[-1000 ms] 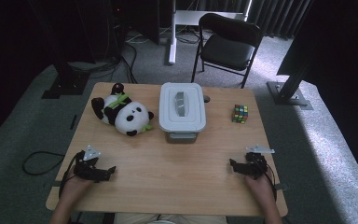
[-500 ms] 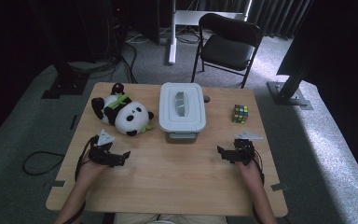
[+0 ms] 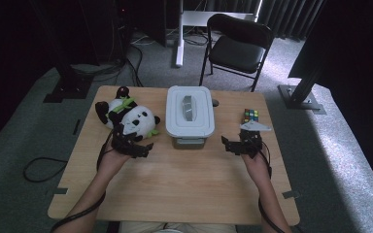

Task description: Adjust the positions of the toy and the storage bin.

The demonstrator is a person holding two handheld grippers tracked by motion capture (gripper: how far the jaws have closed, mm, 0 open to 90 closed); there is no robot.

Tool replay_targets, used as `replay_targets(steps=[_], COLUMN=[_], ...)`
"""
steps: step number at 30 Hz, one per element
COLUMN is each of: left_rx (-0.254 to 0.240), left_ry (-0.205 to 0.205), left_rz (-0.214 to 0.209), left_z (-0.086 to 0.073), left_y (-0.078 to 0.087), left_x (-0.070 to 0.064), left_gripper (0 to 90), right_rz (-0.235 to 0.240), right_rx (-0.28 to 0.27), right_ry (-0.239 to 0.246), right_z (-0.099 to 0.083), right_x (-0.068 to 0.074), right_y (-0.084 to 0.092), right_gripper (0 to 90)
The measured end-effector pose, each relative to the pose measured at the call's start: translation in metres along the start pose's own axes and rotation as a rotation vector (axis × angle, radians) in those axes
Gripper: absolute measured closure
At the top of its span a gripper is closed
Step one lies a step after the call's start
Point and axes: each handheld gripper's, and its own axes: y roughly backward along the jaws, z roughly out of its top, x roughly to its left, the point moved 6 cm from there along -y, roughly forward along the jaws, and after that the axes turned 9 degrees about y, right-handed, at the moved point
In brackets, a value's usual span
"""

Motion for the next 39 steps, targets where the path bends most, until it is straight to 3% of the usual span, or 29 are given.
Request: replay_targets(steps=[5,6,10,14,17,18,19,20,21,25,28,30,32,33,34,35,39], left_rx=[0.011,0.005,-0.022,-0.026,-0.050,-0.053,-0.053,-0.059,-0.056,-0.033,-0.022,-0.018,-0.016,-0.015,-0.010,-0.013,-0.002], left_ry=[0.000,0.015,0.043,0.117,0.154,0.158,0.158,0.162,0.166,0.185,0.196,0.208,0.211,0.225,0.231,0.238,0.268], left_rz=[0.055,0.080,0.104,0.060,0.016,-0.015,-0.015,-0.058,-0.073,-0.160,-0.117,-0.121,-0.114,-0.118,-0.114,-0.107,-0.135], left_z=[0.023,0.028,0.044,0.054,0.062,0.065,0.065,0.071,0.074,0.086,0.093,0.095,0.095,0.096,0.095,0.094,0.092], left_y=[-0.018,-0.020,-0.027,-0.029,-0.025,-0.024,-0.024,-0.025,-0.026,-0.037,-0.046,-0.051,-0.054,-0.056,-0.060,-0.063,-0.069], left_x=[0.007,0.009,0.014,0.023,0.022,0.018,0.018,0.010,0.006,-0.008,-0.010,-0.010,-0.010,-0.010,-0.008,-0.007,-0.005], left_gripper=[0.7,0.7,0.7,0.7,0.7,0.7,0.7,0.7,0.7,0.8,4.5,5.2,7.3,7.3,8.1,13.7,16.2], right_rz=[-0.025,-0.017,0.011,-0.024,-0.015,-0.006,-0.006,0.004,0.039,0.064,0.091,0.116,0.118,0.109,0.135,0.146,0.130], right_rx=[0.021,0.019,0.007,0.033,-0.032,-0.042,-0.042,-0.048,-0.052,-0.078,-0.087,-0.073,-0.070,-0.066,-0.049,-0.046,-0.025], right_ry=[-0.019,-0.028,-0.057,-0.057,-0.110,-0.111,-0.111,-0.104,-0.092,-0.082,-0.099,-0.124,-0.136,-0.157,-0.186,-0.196,-0.195], right_z=[0.004,0.005,0.011,0.018,0.033,0.038,0.038,0.044,0.054,0.073,0.082,0.084,0.083,0.083,0.081,0.080,0.077], right_x=[-0.012,-0.014,-0.018,-0.027,-0.029,-0.026,-0.026,-0.023,-0.014,0.000,0.005,0.006,0.005,0.004,0.005,0.006,0.007], right_y=[-0.013,-0.016,-0.023,-0.028,-0.019,-0.017,-0.017,-0.017,-0.017,-0.022,-0.032,-0.042,-0.045,-0.049,-0.057,-0.059,-0.066], right_gripper=[13.0,13.0,13.1,13.3,13.0,12.2,12.2,11.8,11.8,13.1,14.2,20.9,21.0,22.5,27.0,27.3,27.5])
